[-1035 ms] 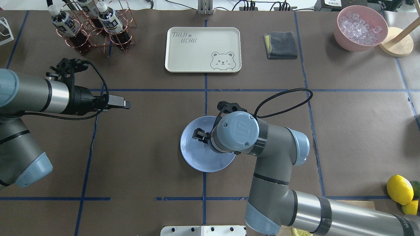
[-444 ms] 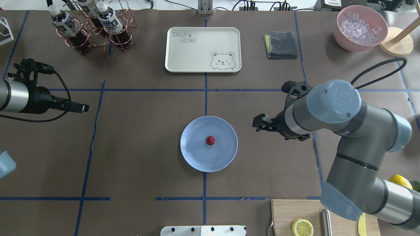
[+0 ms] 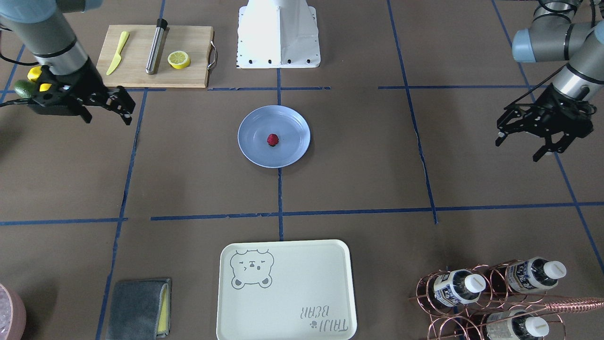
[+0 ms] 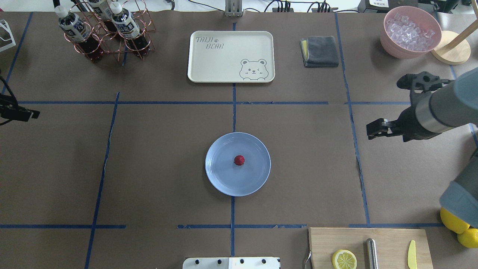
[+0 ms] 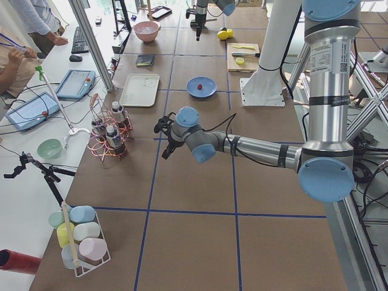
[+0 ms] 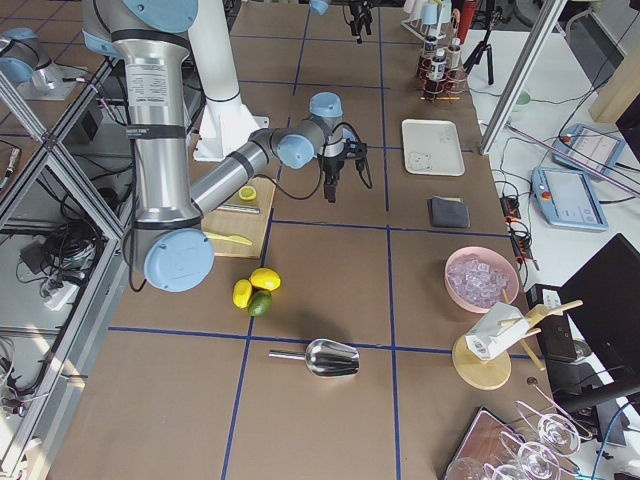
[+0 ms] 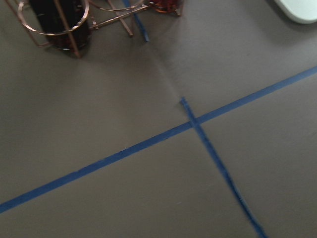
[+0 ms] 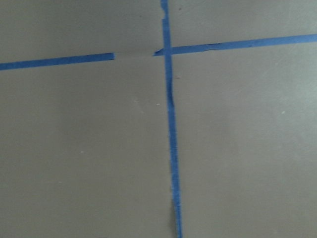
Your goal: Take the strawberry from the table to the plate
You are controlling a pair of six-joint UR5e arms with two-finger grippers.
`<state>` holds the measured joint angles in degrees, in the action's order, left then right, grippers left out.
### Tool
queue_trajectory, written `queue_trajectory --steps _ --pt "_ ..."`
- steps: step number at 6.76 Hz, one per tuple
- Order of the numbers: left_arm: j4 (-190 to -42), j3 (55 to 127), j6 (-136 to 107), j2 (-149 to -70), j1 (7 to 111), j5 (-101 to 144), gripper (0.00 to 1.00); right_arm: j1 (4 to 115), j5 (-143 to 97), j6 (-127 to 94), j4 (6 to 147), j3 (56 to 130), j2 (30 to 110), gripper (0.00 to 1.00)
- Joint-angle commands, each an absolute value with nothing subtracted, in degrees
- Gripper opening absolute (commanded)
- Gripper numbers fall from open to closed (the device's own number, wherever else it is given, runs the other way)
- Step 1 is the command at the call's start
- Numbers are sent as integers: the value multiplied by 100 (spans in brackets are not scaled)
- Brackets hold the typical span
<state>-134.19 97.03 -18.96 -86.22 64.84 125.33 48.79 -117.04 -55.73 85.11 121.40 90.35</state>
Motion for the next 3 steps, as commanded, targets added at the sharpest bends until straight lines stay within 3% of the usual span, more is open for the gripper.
queue_trajectory --steps 1,3 --pt "-12182 9457 -246 -8683 7641 13234 99 6251 -12555 -3674 8517 11841 9587 100" --pt "-10528 9588 814 -8929 8399 13403 99 7517 -13365 -1723 8525 11313 9956 100"
